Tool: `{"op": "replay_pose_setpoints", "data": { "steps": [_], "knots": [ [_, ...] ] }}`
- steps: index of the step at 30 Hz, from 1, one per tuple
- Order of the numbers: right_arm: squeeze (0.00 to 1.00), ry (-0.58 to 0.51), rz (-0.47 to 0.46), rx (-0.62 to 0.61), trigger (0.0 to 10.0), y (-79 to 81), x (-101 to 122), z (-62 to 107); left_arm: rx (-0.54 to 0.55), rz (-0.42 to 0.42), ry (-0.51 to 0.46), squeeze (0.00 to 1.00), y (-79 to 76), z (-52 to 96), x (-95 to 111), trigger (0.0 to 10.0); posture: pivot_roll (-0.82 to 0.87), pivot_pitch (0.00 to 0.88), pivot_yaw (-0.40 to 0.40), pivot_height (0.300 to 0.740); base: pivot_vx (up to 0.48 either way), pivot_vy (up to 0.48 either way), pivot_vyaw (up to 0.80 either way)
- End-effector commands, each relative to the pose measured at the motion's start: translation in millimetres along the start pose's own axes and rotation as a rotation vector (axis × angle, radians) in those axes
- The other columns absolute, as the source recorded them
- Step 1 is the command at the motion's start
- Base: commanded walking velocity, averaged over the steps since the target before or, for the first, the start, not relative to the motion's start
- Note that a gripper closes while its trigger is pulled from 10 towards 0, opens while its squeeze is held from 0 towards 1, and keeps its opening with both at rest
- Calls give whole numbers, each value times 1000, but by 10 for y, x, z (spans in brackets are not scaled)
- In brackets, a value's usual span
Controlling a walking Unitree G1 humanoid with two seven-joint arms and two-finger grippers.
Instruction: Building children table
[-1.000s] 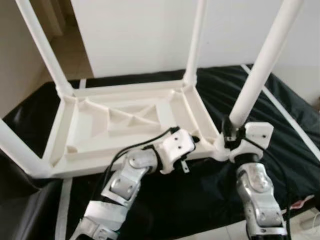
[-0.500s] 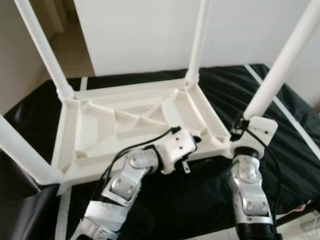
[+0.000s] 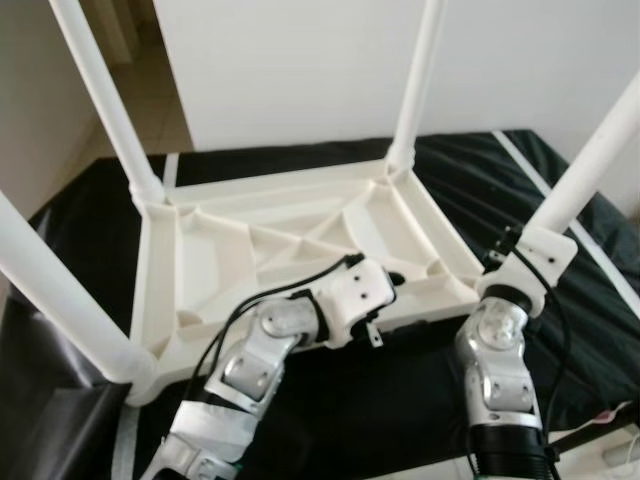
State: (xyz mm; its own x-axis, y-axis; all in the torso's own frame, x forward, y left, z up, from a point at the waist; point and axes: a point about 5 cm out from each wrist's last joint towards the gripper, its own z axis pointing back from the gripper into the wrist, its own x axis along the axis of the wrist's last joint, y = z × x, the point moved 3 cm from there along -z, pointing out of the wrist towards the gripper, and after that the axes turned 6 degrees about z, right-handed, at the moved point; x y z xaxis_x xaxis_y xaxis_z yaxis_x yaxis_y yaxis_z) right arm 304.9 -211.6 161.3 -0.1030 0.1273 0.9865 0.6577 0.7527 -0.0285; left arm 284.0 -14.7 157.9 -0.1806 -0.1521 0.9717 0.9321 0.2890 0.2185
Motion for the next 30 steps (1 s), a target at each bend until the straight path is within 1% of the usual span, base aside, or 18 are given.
{"op": "replay_pose_setpoints", "data": {
  "steps": [1,3,5,7,8,12,17,18,19,20,21,22,26,27,28,30],
  "knots": [
    [0,150,76,-14,10000,-119,-401,52,42,-10,0,0,39,-7,12,10000,-70,0,-12,740,0,0,0],
    [0,127,54,15,10000,-107,-370,33,42,-12,5,0,31,-8,2,10000,-71,1,-13,740,0,0,0],
    [0,118,53,17,10000,-122,-360,19,41,-11,5,0,24,-9,1,10000,-71,5,-11,740,0,0,0],
    [0,89,23,38,10000,-133,-323,-5,35,-9,3,0,4,-14,4,10000,-72,7,-11,740,0,0,0],
    [1000,68,12,59,10000,-145,-297,-19,30,-6,1,0,-12,-19,7,10000,-72,11,-11,740,0,0,0],
    [1000,34,1,102,10000,-157,-253,-46,26,-2,-2,0,-31,-29,12,10000,-74,13,-9,740,0,0,0],
    [1000,21,-13,135,10000,-178,-236,-95,23,1,-6,0,-39,-37,20,10000,-76,15,-7,740,0,0,0],
    [106,11,-17,241,10000,-155,-229,-167,20,4,-10,0,-46,-46,29,10000,-80,16,-4,740,0,0,0],
    [106,11,-17,241,10000,-155,-229,-167,20,4,-10,0,-46,-46,29,10000,-80,16,-4,740,0,0,0],
    [106,14,-24,292,10000,-133,-233,-186,19,5,-12,0,-47,-48,32,10000,-80,16,-4,740,0,0,0],
    [106,14,-24,292,10000,-133,-233,-186,19,5,-12,0,-47,-48,32,10000,-80,16,-4,740,0,0,0],
    [0,13,-30,340,10000,-133,-235,-221,18,5,-13,0,-47,-51,36,10000,-83,16,-2,740,0,0,0],
    [0,-11,-2,389,10000,-145,-224,-266,19,5,-15,0,-43,-53,41,10000,-85,17,-1,740,0,0,0],
    [0,-13,1,421,3216,-149,-222,-300,19,5,-16,0,-41,-56,46,10000,-88,18,2,740,0,0,0],
    [0,-26,19,446,627,-158,-209,-334,18,5,-18,0,-40,-58,50,10000,-89,18,3,740,0,0,0],
    [0,-34,30,460,627,-168,-201,-358,18,5,-19,0,-39,-59,52,10000,-89,18,3,740,0,0,0]
  ]
}}
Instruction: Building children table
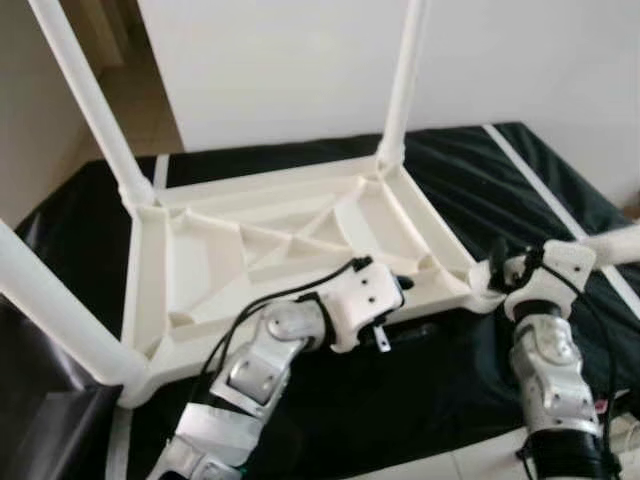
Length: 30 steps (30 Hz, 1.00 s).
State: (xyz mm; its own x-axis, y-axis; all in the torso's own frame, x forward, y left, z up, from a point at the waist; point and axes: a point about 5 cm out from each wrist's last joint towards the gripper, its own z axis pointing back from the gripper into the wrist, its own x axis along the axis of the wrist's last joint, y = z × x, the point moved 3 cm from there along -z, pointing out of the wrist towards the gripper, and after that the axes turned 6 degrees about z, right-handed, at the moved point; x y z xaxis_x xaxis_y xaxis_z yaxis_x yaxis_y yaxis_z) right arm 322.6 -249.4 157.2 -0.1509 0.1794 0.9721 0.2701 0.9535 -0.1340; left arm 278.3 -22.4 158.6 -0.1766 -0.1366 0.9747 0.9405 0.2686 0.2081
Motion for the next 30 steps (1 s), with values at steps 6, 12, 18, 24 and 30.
{"op": "replay_pose_setpoints", "data": {
  "steps": [6,12,18,24,30],
  "knots": [
    [0,11,-3,131,0,-30,-34,-87,44,-5,-12,0,49,-18,47,10000,-89,13,2,740,0,0,0],
    [0,11,47,234,0,21,-44,-93,49,-6,-15,0,52,-15,57,10000,-80,12,-2,740,0,0,0],
    [0,21,170,342,10000,72,-143,5,57,-6,-14,0,61,2,61,10000,-76,13,-2,740,0,0,0],
    [0,37,230,414,10000,67,-288,114,55,-5,-15,0,66,1,66,10000,-79,15,3,740,0,0,0],
    [0,55,201,461,10000,68,-365,201,49,-5,-14,0,58,1,68,10000,-82,21,8,740,0,0,0]
  ]
}}
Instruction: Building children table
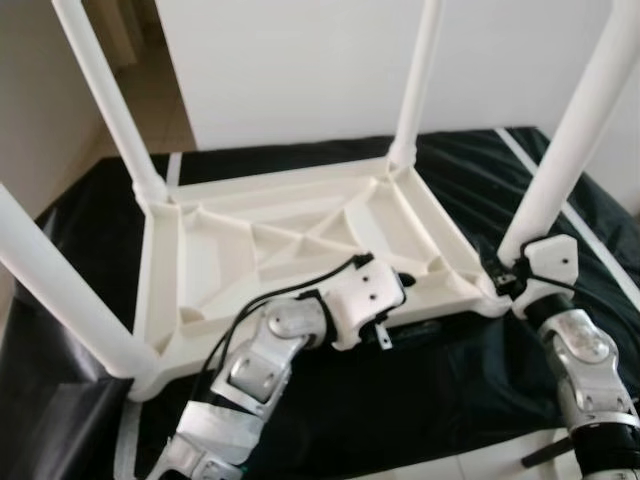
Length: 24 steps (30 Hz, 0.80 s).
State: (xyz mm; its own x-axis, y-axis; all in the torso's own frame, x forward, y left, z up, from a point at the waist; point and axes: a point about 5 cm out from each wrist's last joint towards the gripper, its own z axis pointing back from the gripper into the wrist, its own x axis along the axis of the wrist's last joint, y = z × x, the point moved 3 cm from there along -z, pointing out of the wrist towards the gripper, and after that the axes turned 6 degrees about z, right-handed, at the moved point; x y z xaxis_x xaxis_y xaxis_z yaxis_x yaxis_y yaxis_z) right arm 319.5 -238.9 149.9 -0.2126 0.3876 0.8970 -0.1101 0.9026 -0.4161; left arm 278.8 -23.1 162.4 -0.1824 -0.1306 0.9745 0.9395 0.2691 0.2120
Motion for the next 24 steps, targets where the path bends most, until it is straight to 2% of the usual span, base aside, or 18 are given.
{"op": "replay_pose_setpoints", "data": {
  "steps": [1,7,9,10,12,19,24],
  "knots": [
    [0,123,-45,46,10000,96,-299,145,48,-2,-7,0,47,5,31,10000,-82,21,8,740,0,0,0],
    [0,141,-115,38,10000,108,-369,207,48,1,-6,0,45,12,29,10000,-80,25,7,740,0,0,0],
    [0,171,-217,10,10000,95,-449,238,48,1,-5,0,41,17,26,10000,-82,29,6,740,0,0,0],
    [0,171,-217,10,10000,95,-449,238,48,1,-5,0,41,17,26,10000,-82,29,6,740,0,0,0],
    [0,200,-286,0,10000,109,-518,251,46,3,-5,0,32,18,23,10000,-82,31,6,740,0,0,0],
    [0,211,-320,-6,10000,137,-529,225,45,8,-6,0,27,23,21,10000,-80,35,6,740,0,0,0],
    [0,267,-320,6,10000,203,-563,163,46,11,-5,0,21,28,17,10000,-76,39,5,740,0,0,0]
  ]
}}
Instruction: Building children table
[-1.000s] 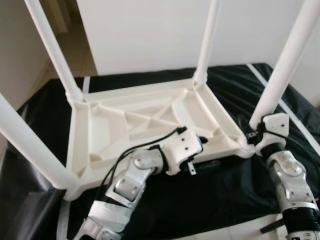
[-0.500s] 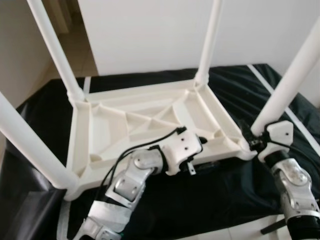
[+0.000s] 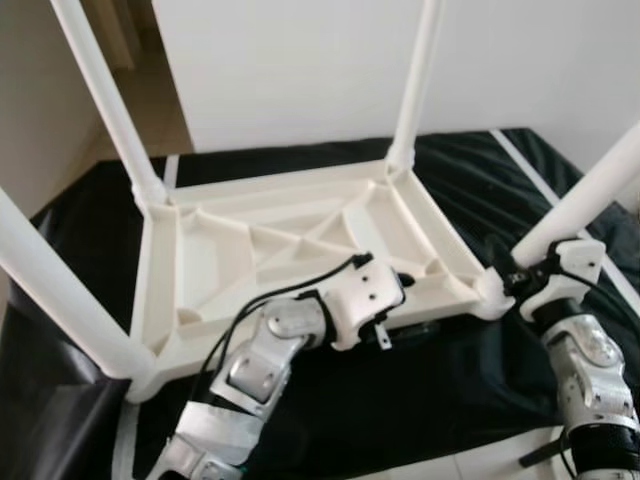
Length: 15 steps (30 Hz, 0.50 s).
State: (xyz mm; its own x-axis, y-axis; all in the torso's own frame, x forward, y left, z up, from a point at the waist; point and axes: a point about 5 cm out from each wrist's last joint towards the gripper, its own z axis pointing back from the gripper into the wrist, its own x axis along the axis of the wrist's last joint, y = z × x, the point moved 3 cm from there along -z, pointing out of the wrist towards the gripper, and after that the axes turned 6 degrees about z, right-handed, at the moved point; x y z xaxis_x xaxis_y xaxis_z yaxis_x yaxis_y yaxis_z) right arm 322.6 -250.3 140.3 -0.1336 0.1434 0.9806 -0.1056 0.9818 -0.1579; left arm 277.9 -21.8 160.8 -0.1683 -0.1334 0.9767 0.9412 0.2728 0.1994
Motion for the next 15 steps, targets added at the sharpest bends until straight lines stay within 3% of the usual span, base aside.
{"op": "replay_pose_setpoints", "data": {
  "steps": [1,6,15],
  "knots": [
    [0,246,-38,36,10000,158,-497,118,44,-2,-11,0,28,17,32,10000,-77,39,5,740,0,0,0],
    [0,300,47,101,10000,235,-462,15,44,-3,-12,0,27,14,37,10000,-77,38,6,740,0,0,0],
    [0,352,-64,28,10000,164,-493,-24,51,-7,-12,0,34,15,47,10000,-68,35,-1,740,0,0,0]
  ]
}}
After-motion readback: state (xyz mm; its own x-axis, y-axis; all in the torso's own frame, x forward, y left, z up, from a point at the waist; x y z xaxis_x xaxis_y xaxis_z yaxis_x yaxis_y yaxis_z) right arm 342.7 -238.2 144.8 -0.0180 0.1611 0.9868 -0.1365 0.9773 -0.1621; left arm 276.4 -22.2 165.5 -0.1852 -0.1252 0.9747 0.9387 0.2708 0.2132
